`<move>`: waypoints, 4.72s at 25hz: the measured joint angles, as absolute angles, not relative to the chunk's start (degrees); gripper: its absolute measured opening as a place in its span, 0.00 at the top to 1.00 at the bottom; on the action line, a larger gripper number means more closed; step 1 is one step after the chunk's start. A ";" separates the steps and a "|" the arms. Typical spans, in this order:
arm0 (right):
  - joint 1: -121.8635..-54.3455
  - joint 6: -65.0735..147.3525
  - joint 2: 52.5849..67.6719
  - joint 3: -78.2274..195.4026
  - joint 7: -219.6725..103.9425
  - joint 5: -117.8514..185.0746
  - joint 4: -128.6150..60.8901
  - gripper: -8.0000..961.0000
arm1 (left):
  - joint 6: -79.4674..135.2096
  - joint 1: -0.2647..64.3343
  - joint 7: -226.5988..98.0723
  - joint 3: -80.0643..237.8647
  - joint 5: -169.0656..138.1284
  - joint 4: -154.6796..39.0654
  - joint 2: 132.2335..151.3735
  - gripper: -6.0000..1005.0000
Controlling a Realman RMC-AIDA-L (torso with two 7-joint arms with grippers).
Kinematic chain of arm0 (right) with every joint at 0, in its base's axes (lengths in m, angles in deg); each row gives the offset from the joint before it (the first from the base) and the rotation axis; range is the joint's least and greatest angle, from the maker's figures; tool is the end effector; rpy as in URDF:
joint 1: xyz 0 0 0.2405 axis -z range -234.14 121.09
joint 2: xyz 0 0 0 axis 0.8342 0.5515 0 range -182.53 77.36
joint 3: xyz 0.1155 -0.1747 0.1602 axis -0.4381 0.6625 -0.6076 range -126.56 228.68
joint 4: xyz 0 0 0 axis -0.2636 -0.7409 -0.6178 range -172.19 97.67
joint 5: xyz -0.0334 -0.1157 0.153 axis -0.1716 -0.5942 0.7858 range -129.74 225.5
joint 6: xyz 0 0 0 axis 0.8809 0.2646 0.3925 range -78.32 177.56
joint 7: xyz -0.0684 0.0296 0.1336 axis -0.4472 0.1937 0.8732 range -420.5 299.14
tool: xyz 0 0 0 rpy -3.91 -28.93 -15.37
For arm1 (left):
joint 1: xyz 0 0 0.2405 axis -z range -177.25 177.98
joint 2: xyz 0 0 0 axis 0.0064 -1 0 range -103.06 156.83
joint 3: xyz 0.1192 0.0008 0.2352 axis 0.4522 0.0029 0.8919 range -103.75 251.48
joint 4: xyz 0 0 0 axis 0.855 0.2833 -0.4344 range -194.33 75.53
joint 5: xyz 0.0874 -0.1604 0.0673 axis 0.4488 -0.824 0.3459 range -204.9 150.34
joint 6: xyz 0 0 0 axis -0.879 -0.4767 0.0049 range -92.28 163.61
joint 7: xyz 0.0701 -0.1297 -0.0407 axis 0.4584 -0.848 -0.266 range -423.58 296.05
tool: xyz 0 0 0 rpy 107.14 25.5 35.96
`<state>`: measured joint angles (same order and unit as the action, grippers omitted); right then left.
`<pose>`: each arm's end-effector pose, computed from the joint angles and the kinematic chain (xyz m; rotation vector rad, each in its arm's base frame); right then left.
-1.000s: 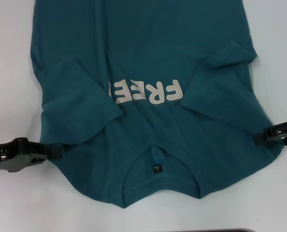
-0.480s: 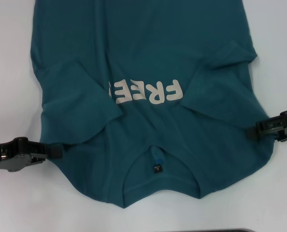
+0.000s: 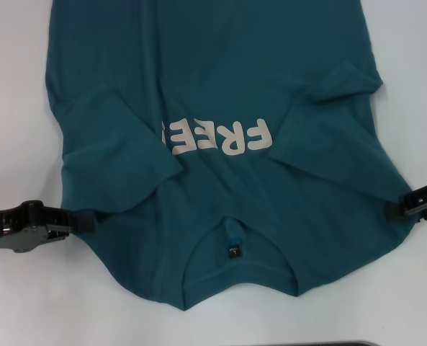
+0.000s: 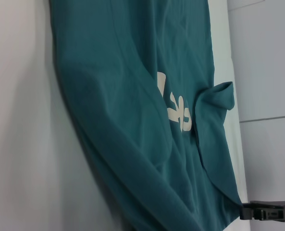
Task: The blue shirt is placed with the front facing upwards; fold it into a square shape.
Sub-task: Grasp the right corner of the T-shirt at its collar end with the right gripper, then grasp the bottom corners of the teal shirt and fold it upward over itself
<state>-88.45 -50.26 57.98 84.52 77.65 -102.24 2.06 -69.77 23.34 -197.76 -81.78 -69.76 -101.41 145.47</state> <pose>0.3332 0.2850 0.0387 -2.2598 2.1005 -0.0471 -0.3163 0.2426 0.0065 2.1393 2.1399 0.5506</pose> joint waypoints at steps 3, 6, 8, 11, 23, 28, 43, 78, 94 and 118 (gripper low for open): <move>-88.43 -50.28 57.98 84.43 77.72 -102.59 2.08 0.31 | -69.76 23.33 -197.76 -81.79 -69.78 -101.41 145.48 0.97; -88.43 -50.20 57.98 84.44 77.85 -102.74 2.08 0.47 | -69.75 23.22 -197.78 -81.79 -69.81 -101.41 145.48 0.97; -88.43 -50.12 57.98 84.46 78.00 -103.01 2.08 0.57 | -69.73 23.19 -197.79 -81.79 -69.81 -101.41 145.47 0.97; -88.39 -50.01 57.90 84.45 78.10 -103.33 2.13 0.72 | -69.60 23.26 -197.80 -81.76 -69.54 -101.41 145.46 0.97; -88.35 -56.13 59.36 84.58 78.91 -111.70 11.94 0.95 | -70.54 23.01 -198.55 -76.16 -66.90 -102.00 144.24 0.97; -88.34 -58.81 60.32 84.55 79.07 -113.72 15.03 0.95 | -71.98 22.72 -198.58 -73.61 -65.48 -103.17 144.69 0.97; -86.07 -62.64 62.22 84.55 78.55 -117.02 18.10 0.95 | -74.77 19.42 -200.07 -72.76 -61.59 -108.46 146.08 0.97; -92.76 -46.43 56.90 79.44 84.28 -86.89 18.94 0.95 | -56.68 41.95 -209.36 -74.25 -69.05 -103.60 142.89 0.97; -98.06 -26.88 58.66 89.79 84.25 -85.22 15.58 0.95 | -36.29 49.71 -212.27 -72.09 -69.68 -100.45 142.78 0.97; -107.55 -8.40 58.63 98.78 84.32 -97.21 2.82 0.95 | -21.39 53.39 -213.63 -65.39 -70.08 -95.08 143.26 0.97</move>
<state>-107.55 -8.40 58.63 98.78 84.32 -97.21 2.82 -21.39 53.39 -213.63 -65.39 -70.08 -95.08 143.26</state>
